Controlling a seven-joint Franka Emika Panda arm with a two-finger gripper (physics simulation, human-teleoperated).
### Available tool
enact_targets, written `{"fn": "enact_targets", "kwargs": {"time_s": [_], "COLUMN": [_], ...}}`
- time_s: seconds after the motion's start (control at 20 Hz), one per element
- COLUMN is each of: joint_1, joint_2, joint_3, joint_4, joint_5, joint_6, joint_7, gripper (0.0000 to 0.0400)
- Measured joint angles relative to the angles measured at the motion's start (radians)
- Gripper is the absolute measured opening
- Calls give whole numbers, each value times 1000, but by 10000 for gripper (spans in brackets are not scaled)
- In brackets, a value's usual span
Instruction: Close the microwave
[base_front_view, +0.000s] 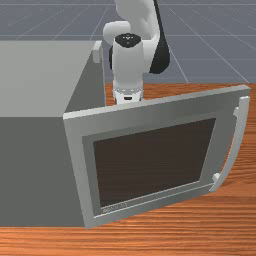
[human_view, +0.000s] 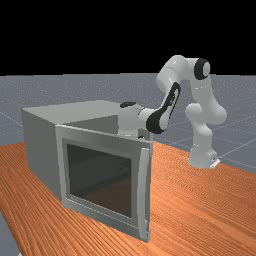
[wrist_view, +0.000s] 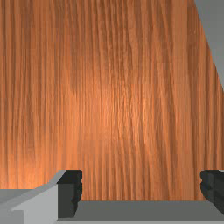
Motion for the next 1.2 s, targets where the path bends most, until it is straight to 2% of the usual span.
{"fn": "enact_targets", "kwargs": {"time_s": [0.05, 0.1, 0.15, 0.25, 0.3, 0.35, 0.4, 0.5, 0.75, 1.0, 1.2], "joint_1": [0, 0, 0, 0, -2, -1, 0, 0, 0, -1, 0], "joint_2": [0, 0, 0, 0, 3, 6, 16, 13, -61, -119, -166], "joint_3": [0, 0, 0, 0, 2, 1, 0, 0, 0, 1, 0], "joint_4": [0, 0, 0, 0, 0, -1, 19, 20, -5, 55, 77], "joint_5": [0, 0, 0, 0, -1, -1, 0, 0, 0, 0, 0], "joint_6": [0, 0, 0, 0, 5, 9, -30, -38, -46, -179, -228], "joint_7": [0, 0, 0, 0, -13, -8, -1, -1, -1, -5, -2], "gripper": [243, 148, 90, 33, 177, 265, 318, 370, 398, 400, 400]}}
